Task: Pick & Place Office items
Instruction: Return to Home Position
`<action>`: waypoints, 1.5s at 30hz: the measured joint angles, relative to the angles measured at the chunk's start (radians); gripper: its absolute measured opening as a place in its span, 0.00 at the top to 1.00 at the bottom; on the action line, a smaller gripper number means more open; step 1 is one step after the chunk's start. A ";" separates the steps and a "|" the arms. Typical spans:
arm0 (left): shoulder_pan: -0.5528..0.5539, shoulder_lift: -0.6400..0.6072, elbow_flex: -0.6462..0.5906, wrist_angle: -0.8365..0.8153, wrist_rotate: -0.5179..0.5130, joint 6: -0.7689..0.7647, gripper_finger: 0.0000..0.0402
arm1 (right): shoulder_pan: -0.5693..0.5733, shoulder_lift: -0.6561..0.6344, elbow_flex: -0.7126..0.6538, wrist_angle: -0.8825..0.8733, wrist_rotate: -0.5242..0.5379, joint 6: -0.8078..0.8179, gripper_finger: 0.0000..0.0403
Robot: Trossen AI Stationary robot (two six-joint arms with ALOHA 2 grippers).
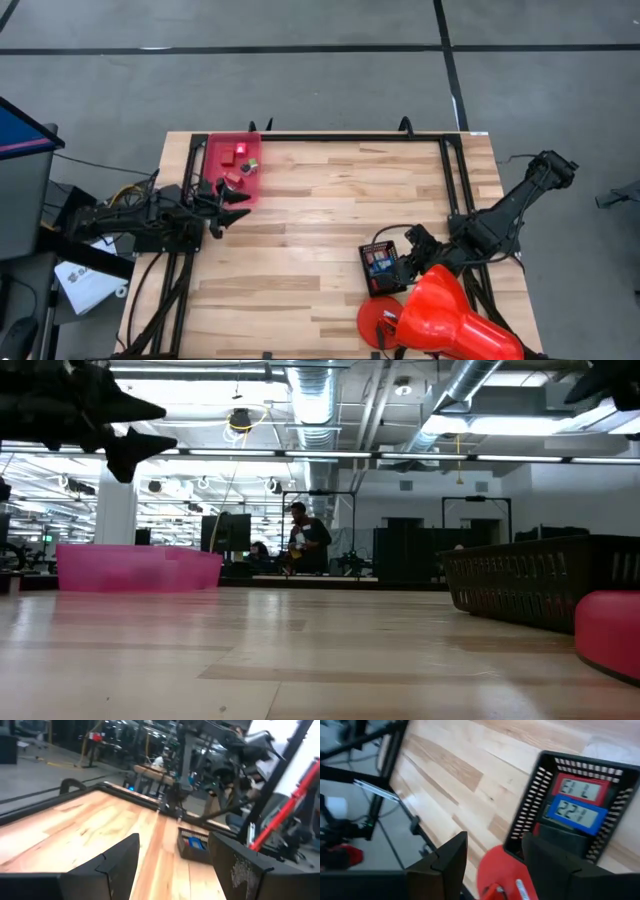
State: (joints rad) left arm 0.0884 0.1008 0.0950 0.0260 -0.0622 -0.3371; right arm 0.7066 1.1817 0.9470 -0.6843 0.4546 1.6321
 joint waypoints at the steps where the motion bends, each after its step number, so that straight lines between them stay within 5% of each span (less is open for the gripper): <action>1: -0.016 0.004 0.000 0.001 -0.007 0.012 0.42 | 0.000 0.000 0.000 0.011 0.006 0.003 0.55; 13: -0.060 0.004 -0.008 -0.184 -0.099 0.096 0.42 | -0.009 0.000 0.000 0.051 0.060 -0.010 0.58; 20: -0.060 0.013 -0.086 0.016 -0.122 0.094 0.42 | -0.005 0.000 0.000 0.033 0.096 -0.026 0.59; 32: -0.060 0.189 -0.088 0.046 -0.112 0.068 0.42 | -0.006 0.001 0.000 0.041 0.227 -0.209 0.59; 38: -0.060 0.249 -0.088 0.049 -0.110 0.069 0.42 | -0.090 0.017 0.000 0.209 0.164 -0.572 0.59; 45: -0.060 0.275 -0.088 0.050 -0.107 0.069 0.42 | -0.317 0.074 -0.001 0.540 -0.176 -1.115 0.59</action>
State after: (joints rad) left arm 0.0284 0.3759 0.0067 0.0757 -0.1688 -0.2680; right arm 0.3891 1.2560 0.9459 -0.1448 0.2790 0.5173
